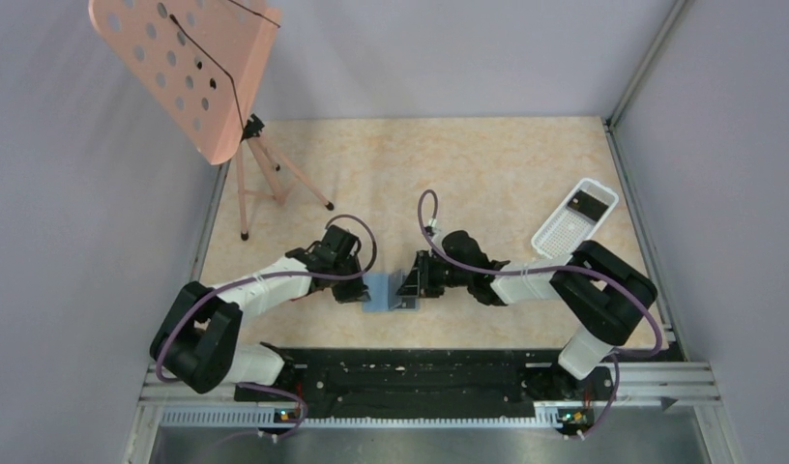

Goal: Take the credit cards out of the card holder
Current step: Remove the credit card from the card holder.

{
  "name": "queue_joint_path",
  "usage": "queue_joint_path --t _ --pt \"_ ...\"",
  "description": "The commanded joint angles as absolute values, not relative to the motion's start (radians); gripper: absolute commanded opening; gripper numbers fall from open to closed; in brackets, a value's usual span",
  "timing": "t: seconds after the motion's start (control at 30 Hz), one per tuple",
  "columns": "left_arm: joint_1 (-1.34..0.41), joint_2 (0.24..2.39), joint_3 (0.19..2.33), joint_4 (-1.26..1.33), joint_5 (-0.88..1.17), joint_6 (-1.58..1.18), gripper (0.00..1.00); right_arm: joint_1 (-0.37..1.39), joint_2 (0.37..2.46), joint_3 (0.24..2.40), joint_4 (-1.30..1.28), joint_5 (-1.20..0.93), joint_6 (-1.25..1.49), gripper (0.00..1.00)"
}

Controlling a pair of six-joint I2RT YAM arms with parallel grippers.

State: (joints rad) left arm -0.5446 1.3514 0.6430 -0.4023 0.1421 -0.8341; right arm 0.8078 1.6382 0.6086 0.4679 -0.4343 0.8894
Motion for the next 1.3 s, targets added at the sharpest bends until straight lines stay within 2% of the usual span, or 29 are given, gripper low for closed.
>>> queue_joint_path --t 0.0,0.1,0.27,0.53,0.7,0.83,1.0,1.27 --pt "-0.532 1.345 0.646 -0.380 0.151 -0.816 0.00 0.852 1.664 0.676 0.533 -0.449 0.895 0.21" --pt "-0.527 1.340 0.653 -0.388 0.153 -0.815 0.00 0.863 1.663 0.684 0.530 -0.443 0.887 0.25" --pt "-0.514 1.290 0.680 -0.432 0.111 -0.818 0.00 0.869 1.661 0.684 0.547 -0.453 0.884 0.38" --pt "-0.471 1.123 0.686 -0.488 -0.023 -0.841 0.01 0.882 1.701 0.712 0.586 -0.480 0.883 0.42" --pt "-0.444 1.083 0.691 -0.512 -0.034 -0.832 0.01 0.900 1.729 0.739 0.602 -0.488 0.886 0.44" --pt "-0.438 1.070 0.691 -0.514 -0.034 -0.827 0.03 0.905 1.744 0.747 0.592 -0.493 0.879 0.53" --pt "-0.437 1.092 0.679 -0.483 0.028 -0.814 0.06 0.905 1.724 0.759 0.482 -0.445 0.847 0.54" --pt "-0.439 1.166 0.642 -0.395 0.174 -0.777 0.13 0.905 1.735 0.795 0.295 -0.319 0.823 0.49"
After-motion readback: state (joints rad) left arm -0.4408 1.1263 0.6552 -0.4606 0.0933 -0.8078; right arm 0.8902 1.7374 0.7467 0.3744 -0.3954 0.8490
